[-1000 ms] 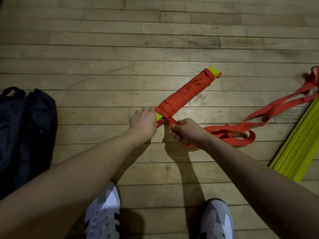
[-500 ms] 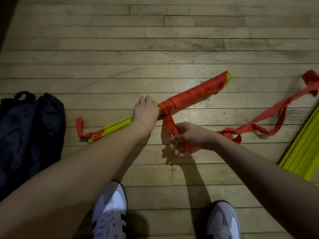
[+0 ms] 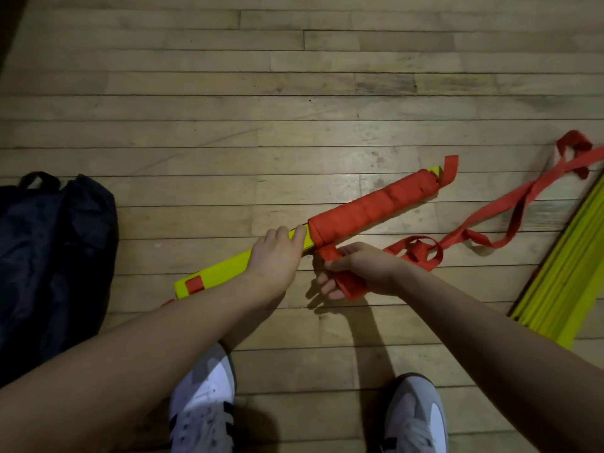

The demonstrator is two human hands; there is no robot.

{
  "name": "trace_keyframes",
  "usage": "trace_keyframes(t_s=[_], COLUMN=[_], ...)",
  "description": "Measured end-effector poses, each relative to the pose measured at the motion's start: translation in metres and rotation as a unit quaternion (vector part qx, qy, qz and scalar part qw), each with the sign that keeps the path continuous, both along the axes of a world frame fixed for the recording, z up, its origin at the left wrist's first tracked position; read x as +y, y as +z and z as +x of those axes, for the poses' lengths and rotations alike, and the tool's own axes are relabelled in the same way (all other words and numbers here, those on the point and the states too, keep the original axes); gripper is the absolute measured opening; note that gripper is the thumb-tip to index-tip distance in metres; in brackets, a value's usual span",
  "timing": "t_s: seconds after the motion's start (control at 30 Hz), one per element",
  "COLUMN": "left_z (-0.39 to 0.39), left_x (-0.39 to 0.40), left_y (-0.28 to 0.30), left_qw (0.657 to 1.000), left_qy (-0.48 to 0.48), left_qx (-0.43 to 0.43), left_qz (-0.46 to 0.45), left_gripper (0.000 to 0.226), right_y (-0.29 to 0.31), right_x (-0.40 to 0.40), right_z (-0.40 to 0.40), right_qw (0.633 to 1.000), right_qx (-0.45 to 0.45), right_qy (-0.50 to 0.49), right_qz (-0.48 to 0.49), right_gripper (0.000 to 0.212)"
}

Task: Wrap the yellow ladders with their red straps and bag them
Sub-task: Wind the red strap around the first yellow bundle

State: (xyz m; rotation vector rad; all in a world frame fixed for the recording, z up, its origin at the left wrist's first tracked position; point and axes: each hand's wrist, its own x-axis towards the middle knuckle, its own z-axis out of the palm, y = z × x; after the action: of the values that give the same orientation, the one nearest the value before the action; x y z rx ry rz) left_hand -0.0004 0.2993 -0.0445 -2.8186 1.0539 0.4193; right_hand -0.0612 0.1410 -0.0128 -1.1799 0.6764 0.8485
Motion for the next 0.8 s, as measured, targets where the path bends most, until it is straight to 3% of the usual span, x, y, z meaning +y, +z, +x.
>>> trace_keyframes(t_s=[0.1, 0.23, 0.33, 0.4, 0.5, 0.6, 0.7, 0.8], left_z=[0.010, 0.035, 0.055, 0.060, 0.052, 0.036, 0.018, 0.000], left_x=[-0.004, -0.005, -0.006, -0.008, -0.011, -0.007, 0.004, 0.009], left_y=[0.003, 0.005, 0.005, 0.006, 0.009, 0.006, 0.002, -0.004], left_qw=[0.998, 0.994, 0.992, 0.991, 0.993, 0.997, 0.991, 0.994], left_qy=[0.058, 0.107, 0.124, 0.125, 0.092, 0.043, -0.088, -0.091], left_qx=[0.025, 0.025, -0.007, -0.025, -0.048, -0.055, -0.096, -0.062], left_qz=[0.001, 0.016, 0.030, 0.045, 0.050, 0.024, 0.010, -0.010], left_gripper=[0.055, 0.071, 0.072, 0.061, 0.037, 0.037, 0.041, 0.037], right_y=[0.010, 0.017, 0.017, 0.012, 0.004, -0.001, -0.004, -0.005], right_x=[0.000, -0.006, -0.007, -0.005, -0.001, 0.000, -0.001, -0.002], right_z=[0.001, 0.004, 0.006, 0.009, 0.011, 0.010, 0.008, 0.006], right_qw=[0.997, 0.993, 0.994, 0.996, 0.998, 0.998, 0.998, 0.998], right_qx=[0.000, -0.029, -0.039, -0.039, -0.051, -0.059, -0.067, -0.055], right_qy=[0.075, 0.105, 0.080, 0.045, 0.019, -0.005, -0.016, -0.018], right_qz=[0.016, 0.044, 0.068, 0.058, 0.043, 0.024, -0.001, -0.018], right_gripper=[0.008, 0.011, 0.013, 0.014, 0.014, 0.011, 0.011, 0.021])
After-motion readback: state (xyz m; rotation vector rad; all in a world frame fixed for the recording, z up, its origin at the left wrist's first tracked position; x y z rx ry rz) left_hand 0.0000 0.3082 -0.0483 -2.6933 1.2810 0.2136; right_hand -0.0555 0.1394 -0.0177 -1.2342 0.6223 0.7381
